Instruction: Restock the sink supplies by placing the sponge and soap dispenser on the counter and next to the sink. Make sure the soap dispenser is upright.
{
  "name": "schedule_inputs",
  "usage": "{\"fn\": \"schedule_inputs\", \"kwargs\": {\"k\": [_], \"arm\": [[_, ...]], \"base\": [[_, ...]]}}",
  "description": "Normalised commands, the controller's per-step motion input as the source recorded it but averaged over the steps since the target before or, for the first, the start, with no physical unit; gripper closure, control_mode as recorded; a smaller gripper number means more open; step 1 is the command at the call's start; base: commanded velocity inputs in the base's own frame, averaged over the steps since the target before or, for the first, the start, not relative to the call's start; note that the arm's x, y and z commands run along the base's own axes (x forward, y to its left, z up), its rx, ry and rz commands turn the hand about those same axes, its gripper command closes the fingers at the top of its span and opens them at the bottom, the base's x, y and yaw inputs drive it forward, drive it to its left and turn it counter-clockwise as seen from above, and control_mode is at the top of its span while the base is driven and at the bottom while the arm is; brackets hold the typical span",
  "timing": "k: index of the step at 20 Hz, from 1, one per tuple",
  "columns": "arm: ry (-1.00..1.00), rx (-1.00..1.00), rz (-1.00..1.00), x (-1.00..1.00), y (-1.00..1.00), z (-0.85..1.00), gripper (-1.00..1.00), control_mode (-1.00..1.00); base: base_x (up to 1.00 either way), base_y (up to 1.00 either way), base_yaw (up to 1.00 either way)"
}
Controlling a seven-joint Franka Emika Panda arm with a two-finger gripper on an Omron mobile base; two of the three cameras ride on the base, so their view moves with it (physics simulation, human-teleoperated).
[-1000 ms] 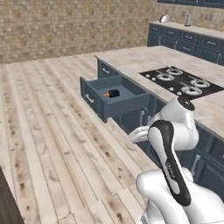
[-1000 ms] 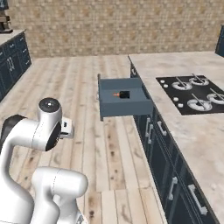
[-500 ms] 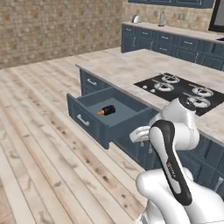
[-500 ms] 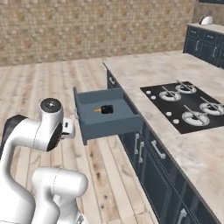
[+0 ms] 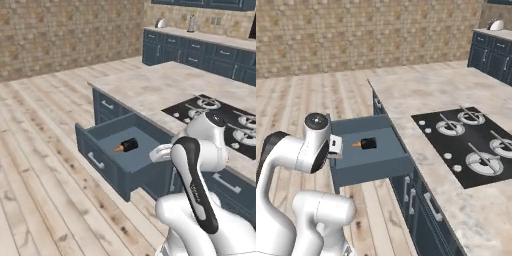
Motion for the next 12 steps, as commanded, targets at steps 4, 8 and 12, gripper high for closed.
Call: {"fn": "schedule_inputs", "kwargs": {"k": [4, 8, 12], "arm": [[0.00, 0.00, 0.00, 0.00, 0.00, 0.00, -1.00, 1.00], [0.00, 0.00, 0.00, 0.00, 0.00, 0.00, -1.00, 1.00], [0.00, 0.00, 0.00, 0.00, 0.00, 0.00, -1.00, 1.00]], "base": [[0.65, -0.36, 0.14], [0.58, -0.25, 0.11], [0.55, -0.22, 0.11]]}}
